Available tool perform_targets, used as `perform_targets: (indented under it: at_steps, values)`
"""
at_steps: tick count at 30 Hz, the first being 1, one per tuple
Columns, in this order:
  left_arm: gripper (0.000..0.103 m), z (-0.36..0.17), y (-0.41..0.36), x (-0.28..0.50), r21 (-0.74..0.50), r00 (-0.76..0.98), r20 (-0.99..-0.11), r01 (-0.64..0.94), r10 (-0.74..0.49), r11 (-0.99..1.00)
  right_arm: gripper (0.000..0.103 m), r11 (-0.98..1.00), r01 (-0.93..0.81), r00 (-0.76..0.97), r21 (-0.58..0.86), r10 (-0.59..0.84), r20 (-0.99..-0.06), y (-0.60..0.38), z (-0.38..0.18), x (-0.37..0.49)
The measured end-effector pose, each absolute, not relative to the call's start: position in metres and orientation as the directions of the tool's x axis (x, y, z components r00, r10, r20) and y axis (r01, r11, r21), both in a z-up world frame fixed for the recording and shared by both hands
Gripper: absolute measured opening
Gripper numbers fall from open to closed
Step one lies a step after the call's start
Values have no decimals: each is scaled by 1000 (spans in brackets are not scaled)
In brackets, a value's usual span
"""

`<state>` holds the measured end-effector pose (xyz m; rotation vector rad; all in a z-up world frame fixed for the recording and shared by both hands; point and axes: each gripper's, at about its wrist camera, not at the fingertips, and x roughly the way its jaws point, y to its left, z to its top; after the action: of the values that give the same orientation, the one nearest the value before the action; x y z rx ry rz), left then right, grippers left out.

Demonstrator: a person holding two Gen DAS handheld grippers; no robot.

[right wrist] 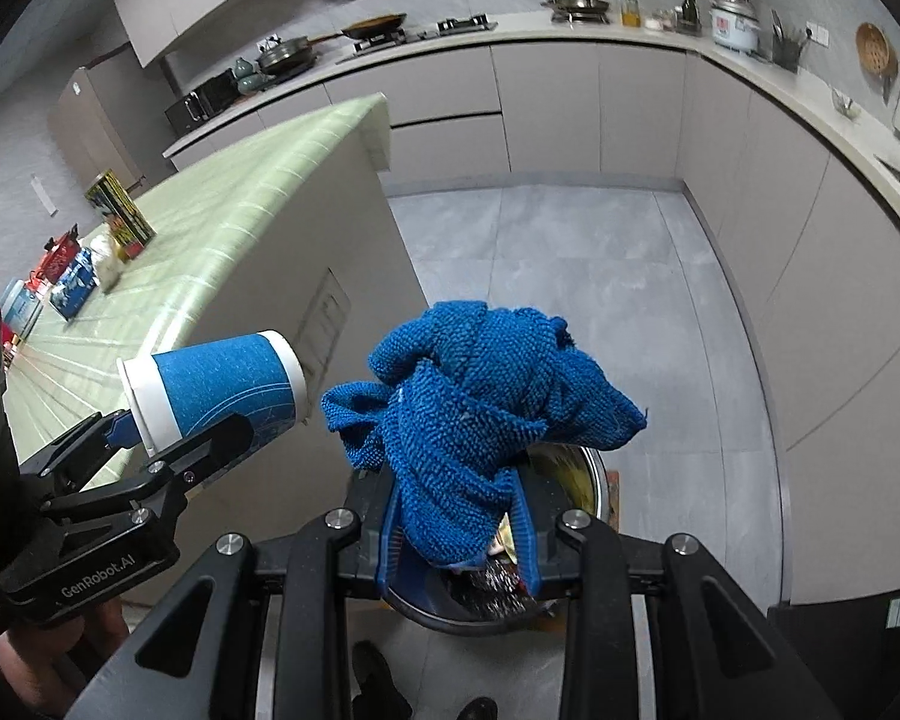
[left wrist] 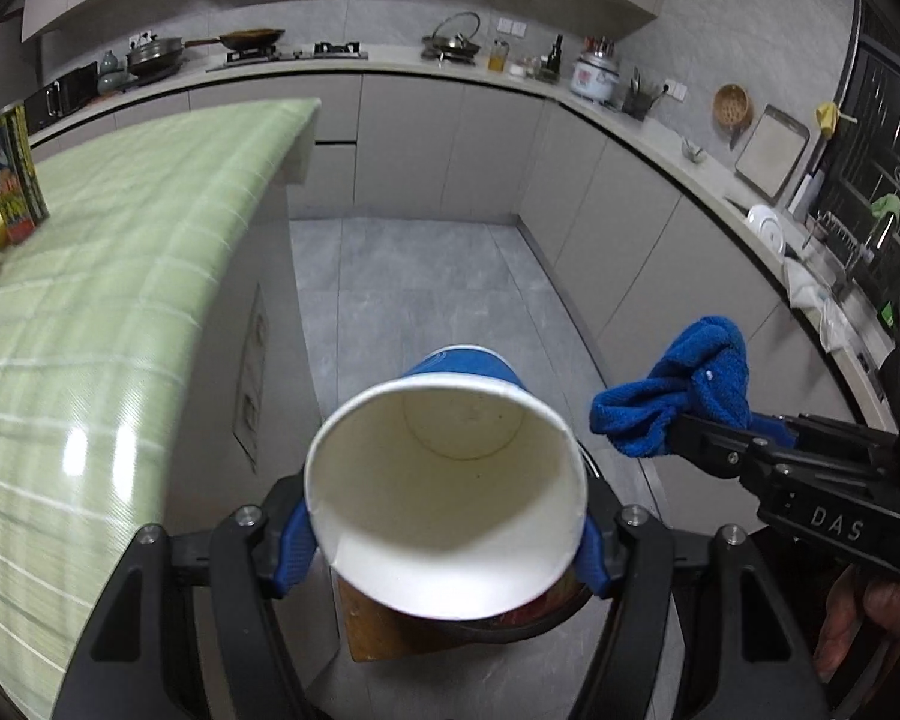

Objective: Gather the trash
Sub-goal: 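Open both tools over the black bin to drop the cup and towel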

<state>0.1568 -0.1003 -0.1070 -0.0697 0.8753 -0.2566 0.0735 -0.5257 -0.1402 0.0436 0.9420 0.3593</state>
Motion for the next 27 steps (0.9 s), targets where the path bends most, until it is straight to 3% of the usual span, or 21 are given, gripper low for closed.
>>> perform_targets:
  at_steps: [23, 25, 26, 27]
  values:
    - [70, -204, -148, 161, -152, 459, -864, 152, -206, 977, 35, 924, -280, 377, 261, 356, -855, -531, -242, 109]
    - [78, -215, -153, 169, -159, 429, -879, 152, -210, 976, 47, 902, -276, 315, 333, 412, -855, -530, -255, 125]
    - [81, -220, -155, 170, -138, 420, -889, 137, -184, 981, 81, 903, -246, 275, 353, 414, -868, -532, -262, 133]
    - [88, -221, -155, 170, -117, 425, -891, 127, -161, 985, 100, 913, -219, 271, 344, 395, -878, -535, -265, 139]
